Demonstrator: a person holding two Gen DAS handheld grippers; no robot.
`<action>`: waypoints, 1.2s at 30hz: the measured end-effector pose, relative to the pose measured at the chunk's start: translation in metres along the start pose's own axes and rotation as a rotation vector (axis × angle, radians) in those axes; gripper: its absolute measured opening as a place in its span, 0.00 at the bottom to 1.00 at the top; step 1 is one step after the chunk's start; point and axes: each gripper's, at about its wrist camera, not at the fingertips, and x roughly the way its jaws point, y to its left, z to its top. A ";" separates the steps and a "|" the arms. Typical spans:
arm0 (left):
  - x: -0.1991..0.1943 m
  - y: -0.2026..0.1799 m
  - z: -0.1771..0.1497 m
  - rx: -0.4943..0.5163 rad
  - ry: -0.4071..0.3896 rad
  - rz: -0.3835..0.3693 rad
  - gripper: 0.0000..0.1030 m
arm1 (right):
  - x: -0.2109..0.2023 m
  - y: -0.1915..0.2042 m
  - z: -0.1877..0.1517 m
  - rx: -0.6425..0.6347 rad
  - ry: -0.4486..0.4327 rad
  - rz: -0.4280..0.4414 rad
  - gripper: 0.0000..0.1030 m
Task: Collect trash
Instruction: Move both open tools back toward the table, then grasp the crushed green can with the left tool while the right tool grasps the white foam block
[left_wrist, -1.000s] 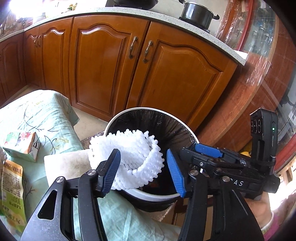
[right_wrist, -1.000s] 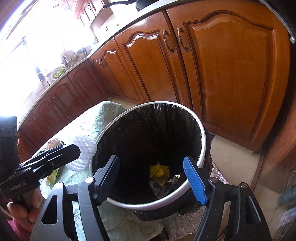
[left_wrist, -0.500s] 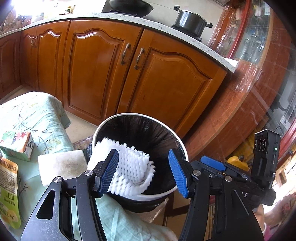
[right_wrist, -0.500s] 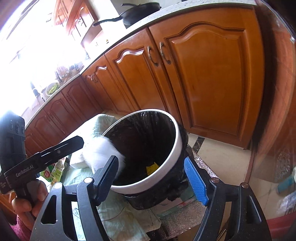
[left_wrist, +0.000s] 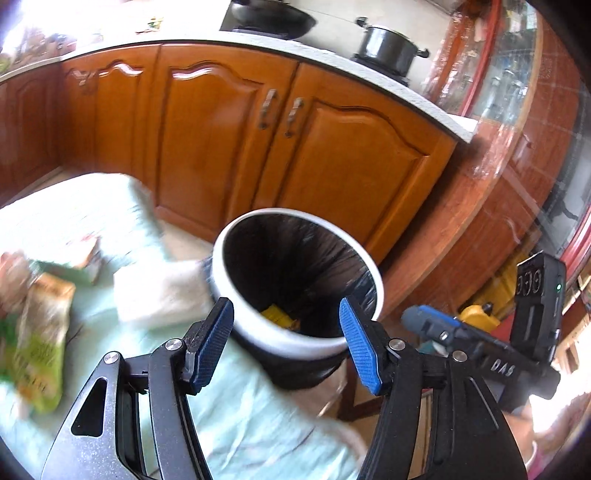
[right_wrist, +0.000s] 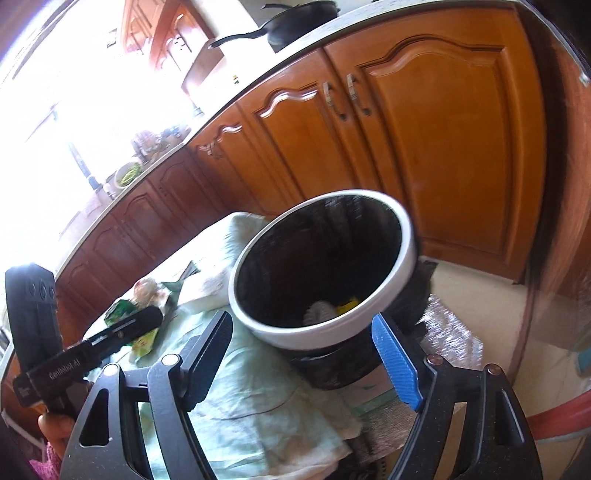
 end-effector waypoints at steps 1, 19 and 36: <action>-0.006 0.006 -0.006 -0.011 0.000 0.016 0.59 | 0.002 0.004 -0.002 -0.004 0.006 0.013 0.77; -0.092 0.109 -0.063 -0.207 -0.070 0.238 0.59 | 0.055 0.106 -0.012 -0.358 0.115 0.126 0.77; -0.099 0.184 -0.058 -0.331 -0.071 0.379 0.59 | 0.147 0.167 0.008 -0.853 0.251 0.077 0.78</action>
